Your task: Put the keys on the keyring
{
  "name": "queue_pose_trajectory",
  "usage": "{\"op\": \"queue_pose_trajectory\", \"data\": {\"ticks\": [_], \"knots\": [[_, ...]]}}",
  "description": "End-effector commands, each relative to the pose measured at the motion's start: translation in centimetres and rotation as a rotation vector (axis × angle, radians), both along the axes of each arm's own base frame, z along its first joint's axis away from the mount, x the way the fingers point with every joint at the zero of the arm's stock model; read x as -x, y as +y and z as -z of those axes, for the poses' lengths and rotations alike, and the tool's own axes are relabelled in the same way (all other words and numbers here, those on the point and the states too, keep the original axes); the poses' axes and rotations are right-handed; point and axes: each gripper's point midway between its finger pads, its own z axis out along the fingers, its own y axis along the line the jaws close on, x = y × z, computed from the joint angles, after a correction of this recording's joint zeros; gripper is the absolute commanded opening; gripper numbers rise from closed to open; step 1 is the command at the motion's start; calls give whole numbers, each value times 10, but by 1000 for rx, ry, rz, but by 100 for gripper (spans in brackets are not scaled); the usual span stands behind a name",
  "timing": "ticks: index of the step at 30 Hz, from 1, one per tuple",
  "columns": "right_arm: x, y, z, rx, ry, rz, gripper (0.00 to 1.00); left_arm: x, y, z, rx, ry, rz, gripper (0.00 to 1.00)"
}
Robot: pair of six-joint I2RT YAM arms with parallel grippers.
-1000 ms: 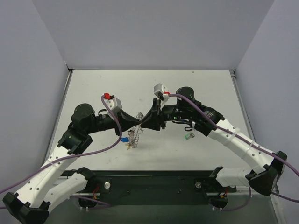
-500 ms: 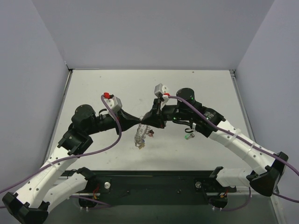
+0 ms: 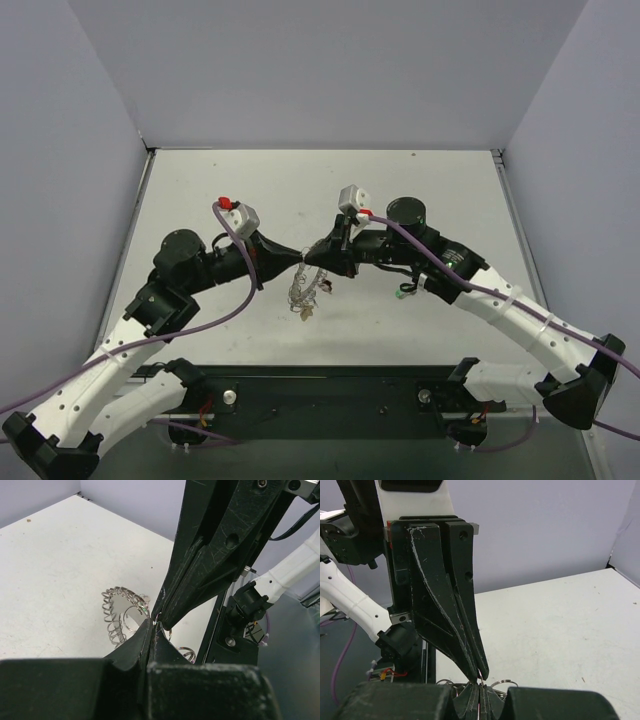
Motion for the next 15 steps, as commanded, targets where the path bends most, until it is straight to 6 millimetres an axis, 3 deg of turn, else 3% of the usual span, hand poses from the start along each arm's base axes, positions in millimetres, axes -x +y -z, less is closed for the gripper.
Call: {"op": "queue_pose_trajectory", "data": {"ticks": [1, 7, 11, 12, 15], "knots": [[24, -22, 7, 45, 28, -17, 0, -51, 37, -42, 90, -118, -328, 0], [17, -33, 14, 77, -2, 47, 0, -48, 42, -46, 119, -131, -342, 0], [13, -42, 11, 71, -30, 96, 12, -54, 47, -46, 131, -116, -388, 0], [15, -44, 11, 73, -34, 93, 2, -57, 48, -42, 118, -97, -405, 0], [21, -46, 12, 86, -42, 55, 0, -64, 54, -41, 108, -79, -453, 0]]}}
